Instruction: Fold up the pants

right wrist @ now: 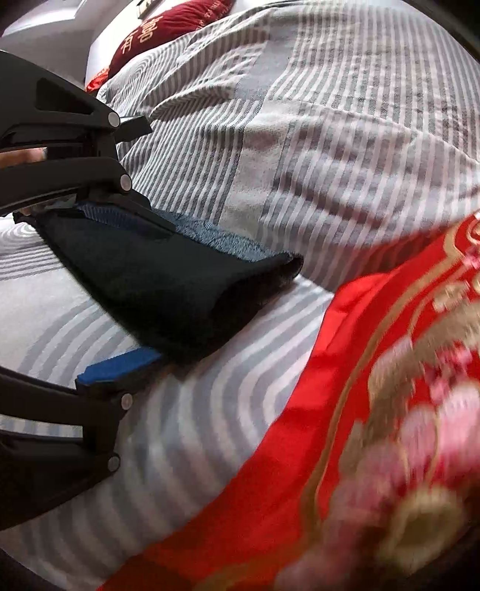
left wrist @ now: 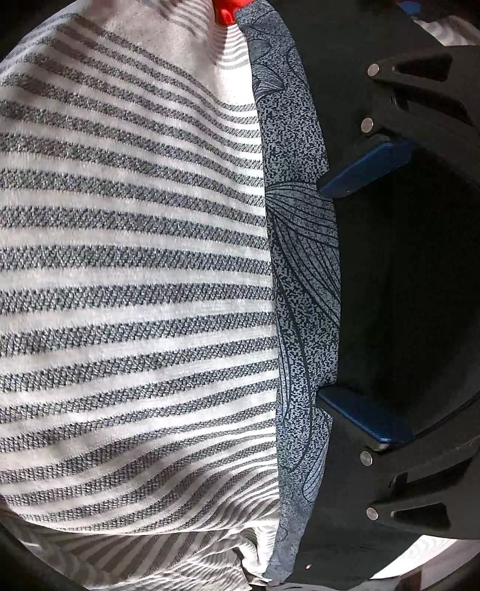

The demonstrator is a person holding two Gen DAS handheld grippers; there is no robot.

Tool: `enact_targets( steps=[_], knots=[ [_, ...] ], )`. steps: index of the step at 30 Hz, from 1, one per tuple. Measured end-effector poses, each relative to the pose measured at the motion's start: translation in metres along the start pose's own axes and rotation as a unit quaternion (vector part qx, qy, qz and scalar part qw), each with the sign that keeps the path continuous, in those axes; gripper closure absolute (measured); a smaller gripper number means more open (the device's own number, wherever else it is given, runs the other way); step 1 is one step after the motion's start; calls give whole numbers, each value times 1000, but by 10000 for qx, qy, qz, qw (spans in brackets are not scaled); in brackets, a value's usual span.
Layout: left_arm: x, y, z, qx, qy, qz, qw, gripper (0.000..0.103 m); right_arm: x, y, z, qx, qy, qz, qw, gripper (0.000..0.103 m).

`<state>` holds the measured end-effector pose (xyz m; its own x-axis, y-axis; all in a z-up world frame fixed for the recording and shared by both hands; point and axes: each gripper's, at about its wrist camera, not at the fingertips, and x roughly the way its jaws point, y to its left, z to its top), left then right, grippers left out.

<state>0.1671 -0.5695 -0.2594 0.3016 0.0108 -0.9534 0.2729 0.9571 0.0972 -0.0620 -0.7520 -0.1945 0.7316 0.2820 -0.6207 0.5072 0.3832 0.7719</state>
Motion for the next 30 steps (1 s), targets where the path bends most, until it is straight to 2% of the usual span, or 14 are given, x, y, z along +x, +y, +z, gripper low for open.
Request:
enact_targets(
  steps=[4, 13, 15, 16, 17, 18, 20, 24, 27, 30],
  knots=[
    [-15, 3, -4, -20, 120, -38, 9999, 0, 1, 2, -1, 113, -35, 64, 9999, 39],
    [-29, 21, -22, -266, 101, 336, 9990, 0, 16, 8, 5, 252, 72, 243, 9994, 39],
    [-31, 28, -32, -366, 122, 312, 9988, 0, 25, 11, 7, 300, 172, 163, 9993, 45],
    [-30, 26, -35, -370, 75, 319, 9988, 0, 30, 11, 8, 357, 288, 97, 9989, 61],
    [-30, 24, -38, -329, -12, 348, 9988, 0, 36, 11, 9, 471, 440, 61, 9979, 84],
    [-30, 22, -41, -280, -111, 384, 9988, 0, 38, 10, 9, 568, 498, 119, 9971, 90],
    [-36, 16, -63, -196, -331, 455, 9982, 0, 34, 13, 8, 720, 492, 500, 9949, 90],
    [-38, -2, -83, -128, -603, 496, 9969, 0, 24, 42, 4, 537, 506, 969, 9926, 90],
    [-42, -3, -94, -98, -689, 489, 9964, 0, 20, 72, -4, 234, 562, 1183, 9911, 90],
    [-37, 7, -97, -46, -692, 332, 9970, 0, 21, 102, -16, -26, 628, 1311, 9894, 90]
  ],
)
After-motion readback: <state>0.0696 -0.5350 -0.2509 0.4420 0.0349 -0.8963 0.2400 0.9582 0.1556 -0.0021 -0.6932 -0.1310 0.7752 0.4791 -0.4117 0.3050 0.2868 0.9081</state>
